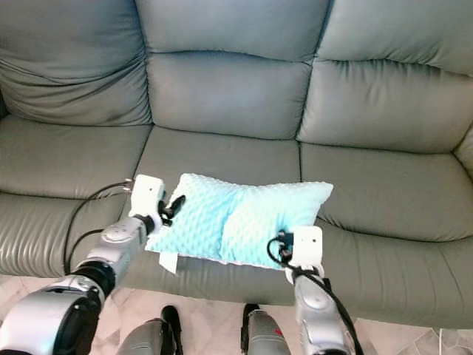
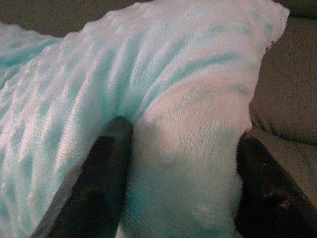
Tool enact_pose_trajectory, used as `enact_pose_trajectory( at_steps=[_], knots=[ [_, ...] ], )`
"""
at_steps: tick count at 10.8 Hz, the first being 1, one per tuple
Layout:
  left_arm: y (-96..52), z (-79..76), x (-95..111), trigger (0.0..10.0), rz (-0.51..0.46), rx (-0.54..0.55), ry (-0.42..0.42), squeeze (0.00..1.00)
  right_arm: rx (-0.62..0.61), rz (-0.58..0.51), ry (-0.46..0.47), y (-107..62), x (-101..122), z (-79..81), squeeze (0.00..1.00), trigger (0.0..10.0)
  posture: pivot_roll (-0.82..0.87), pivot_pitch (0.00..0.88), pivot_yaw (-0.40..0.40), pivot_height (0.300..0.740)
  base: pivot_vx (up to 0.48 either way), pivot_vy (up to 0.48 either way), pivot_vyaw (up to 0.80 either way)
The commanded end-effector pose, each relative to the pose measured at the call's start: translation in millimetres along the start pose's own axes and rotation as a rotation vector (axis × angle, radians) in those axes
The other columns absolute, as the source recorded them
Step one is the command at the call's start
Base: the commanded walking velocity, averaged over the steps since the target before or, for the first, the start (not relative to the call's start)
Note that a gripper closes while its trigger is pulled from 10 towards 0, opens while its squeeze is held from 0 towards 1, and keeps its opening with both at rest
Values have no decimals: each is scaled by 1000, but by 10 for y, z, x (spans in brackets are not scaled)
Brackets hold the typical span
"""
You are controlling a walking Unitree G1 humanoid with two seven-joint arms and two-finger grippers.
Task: Move the pillow to the sofa
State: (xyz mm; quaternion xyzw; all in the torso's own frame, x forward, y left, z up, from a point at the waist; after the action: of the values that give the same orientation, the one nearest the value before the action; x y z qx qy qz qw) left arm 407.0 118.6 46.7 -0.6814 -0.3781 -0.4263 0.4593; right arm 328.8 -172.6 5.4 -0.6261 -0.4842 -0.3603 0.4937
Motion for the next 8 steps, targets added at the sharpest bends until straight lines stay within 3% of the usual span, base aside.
enact_pose_trajectory(
  at_steps=[1,4,8],
  knots=[
    [-39,53,-119,10000,25,19,-7,1000,14,30,-2,-52,-122,26,1000,10000,-232,317,0,740,0,0,0],
    [-50,85,-39,10000,-22,9,-98,1000,4,7,-50,-70,-94,-48,1000,10000,-221,298,5,740,0,0,0],
    [-152,251,-91,10000,-59,32,-179,1000,-69,-66,-86,-82,126,-367,1000,10000,-207,253,10,740,0,0,0]
  ],
)
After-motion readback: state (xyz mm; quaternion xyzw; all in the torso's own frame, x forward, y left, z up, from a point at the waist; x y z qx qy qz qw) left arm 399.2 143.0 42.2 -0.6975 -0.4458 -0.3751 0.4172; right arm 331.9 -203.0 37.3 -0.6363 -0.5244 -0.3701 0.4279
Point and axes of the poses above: a point about 5 cm out from each wrist's last joint towards the gripper, its own y axis pointing out of the wrist towards the gripper, its own x axis along the axis of the wrist's last joint, z = x × y, the point moved 6 cm from there along y, pointing out of the wrist towards the gripper, and after that the axes turned 12 degrees about -y, right-handed, at the moved point
